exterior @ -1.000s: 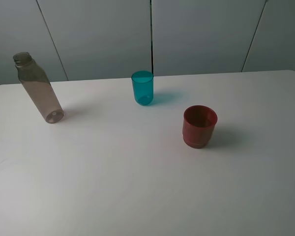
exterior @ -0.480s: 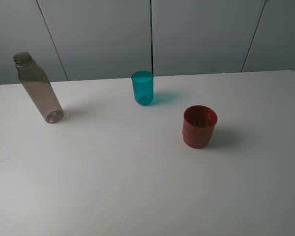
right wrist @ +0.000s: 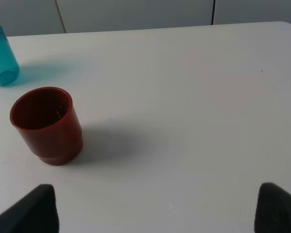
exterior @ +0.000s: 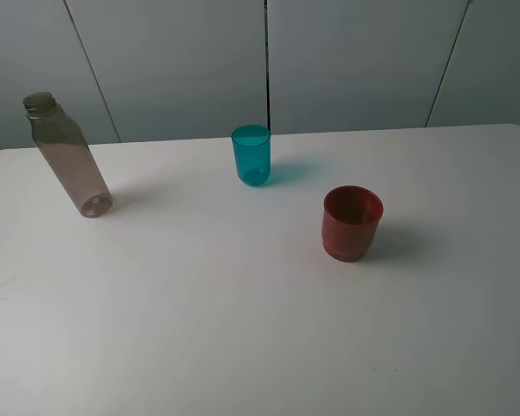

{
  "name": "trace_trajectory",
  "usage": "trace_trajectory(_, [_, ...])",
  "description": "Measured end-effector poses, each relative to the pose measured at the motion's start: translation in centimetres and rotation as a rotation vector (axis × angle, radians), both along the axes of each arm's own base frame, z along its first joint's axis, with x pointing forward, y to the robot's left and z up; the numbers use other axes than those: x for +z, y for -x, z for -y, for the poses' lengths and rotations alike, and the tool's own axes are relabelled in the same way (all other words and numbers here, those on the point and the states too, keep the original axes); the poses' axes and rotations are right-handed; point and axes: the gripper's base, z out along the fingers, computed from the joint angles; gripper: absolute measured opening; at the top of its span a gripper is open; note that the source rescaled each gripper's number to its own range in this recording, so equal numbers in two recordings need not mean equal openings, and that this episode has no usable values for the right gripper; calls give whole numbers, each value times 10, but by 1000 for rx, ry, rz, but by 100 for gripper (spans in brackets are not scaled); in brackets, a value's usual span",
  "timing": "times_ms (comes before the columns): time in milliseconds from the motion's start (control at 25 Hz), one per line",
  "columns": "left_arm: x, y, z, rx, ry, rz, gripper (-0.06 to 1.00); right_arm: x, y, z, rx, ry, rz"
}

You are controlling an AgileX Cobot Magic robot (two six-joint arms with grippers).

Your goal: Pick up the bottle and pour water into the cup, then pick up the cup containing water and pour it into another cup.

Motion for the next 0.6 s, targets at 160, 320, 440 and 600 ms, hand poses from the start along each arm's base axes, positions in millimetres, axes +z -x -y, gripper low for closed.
trace_trajectory(160, [0,0,0,0,0,0,94,0,0,0,6,7,0])
trace_trajectory(320, [0,0,0,0,0,0,94,0,0,0,6,7,0])
trace_trajectory(440, [0,0,0,0,0,0,94,0,0,0,6,7,0])
trace_trajectory(600, [0,0,0,0,0,0,94,0,0,0,6,7,0])
